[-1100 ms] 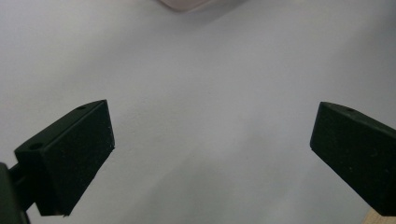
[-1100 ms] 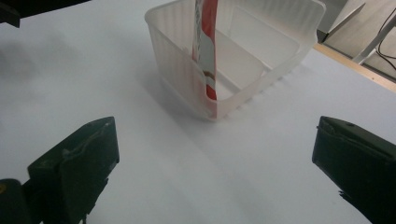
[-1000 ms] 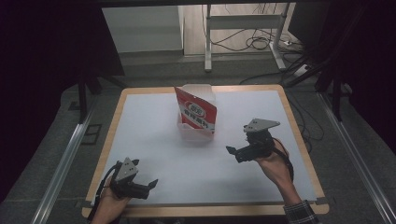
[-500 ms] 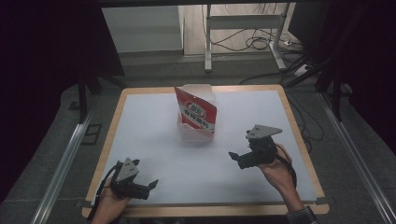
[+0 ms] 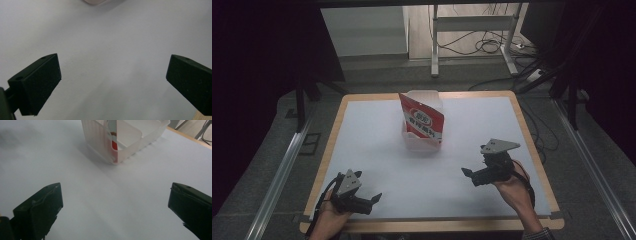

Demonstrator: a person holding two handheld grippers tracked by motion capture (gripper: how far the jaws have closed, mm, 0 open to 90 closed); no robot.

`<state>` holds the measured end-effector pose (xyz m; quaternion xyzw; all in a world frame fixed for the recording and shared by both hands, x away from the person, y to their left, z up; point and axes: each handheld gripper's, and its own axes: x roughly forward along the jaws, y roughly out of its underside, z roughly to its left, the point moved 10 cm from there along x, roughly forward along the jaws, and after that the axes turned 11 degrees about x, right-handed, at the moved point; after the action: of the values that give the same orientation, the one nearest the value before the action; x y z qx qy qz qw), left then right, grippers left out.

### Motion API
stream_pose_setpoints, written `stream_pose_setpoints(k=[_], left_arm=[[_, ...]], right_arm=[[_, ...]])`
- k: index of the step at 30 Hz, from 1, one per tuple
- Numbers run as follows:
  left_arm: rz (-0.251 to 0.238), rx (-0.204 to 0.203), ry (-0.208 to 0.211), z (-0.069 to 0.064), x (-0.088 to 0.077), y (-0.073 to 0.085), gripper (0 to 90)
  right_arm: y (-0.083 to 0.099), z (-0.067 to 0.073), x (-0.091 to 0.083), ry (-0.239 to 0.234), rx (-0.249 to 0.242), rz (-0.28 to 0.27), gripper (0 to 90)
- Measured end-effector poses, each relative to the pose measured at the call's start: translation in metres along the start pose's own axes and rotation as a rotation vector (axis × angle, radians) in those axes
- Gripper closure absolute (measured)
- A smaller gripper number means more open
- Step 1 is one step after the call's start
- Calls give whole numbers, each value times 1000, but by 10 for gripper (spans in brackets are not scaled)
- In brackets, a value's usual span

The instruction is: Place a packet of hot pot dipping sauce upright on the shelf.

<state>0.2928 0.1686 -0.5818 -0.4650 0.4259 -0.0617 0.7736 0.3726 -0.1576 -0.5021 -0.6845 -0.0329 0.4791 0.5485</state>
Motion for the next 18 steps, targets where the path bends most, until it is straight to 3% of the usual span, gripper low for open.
stream_pose_setpoints(k=[18], left_arm=[[7, 12, -7, -1, 1, 0, 0]], right_arm=[[28, -8, -29, 48, 36, -14, 0]])
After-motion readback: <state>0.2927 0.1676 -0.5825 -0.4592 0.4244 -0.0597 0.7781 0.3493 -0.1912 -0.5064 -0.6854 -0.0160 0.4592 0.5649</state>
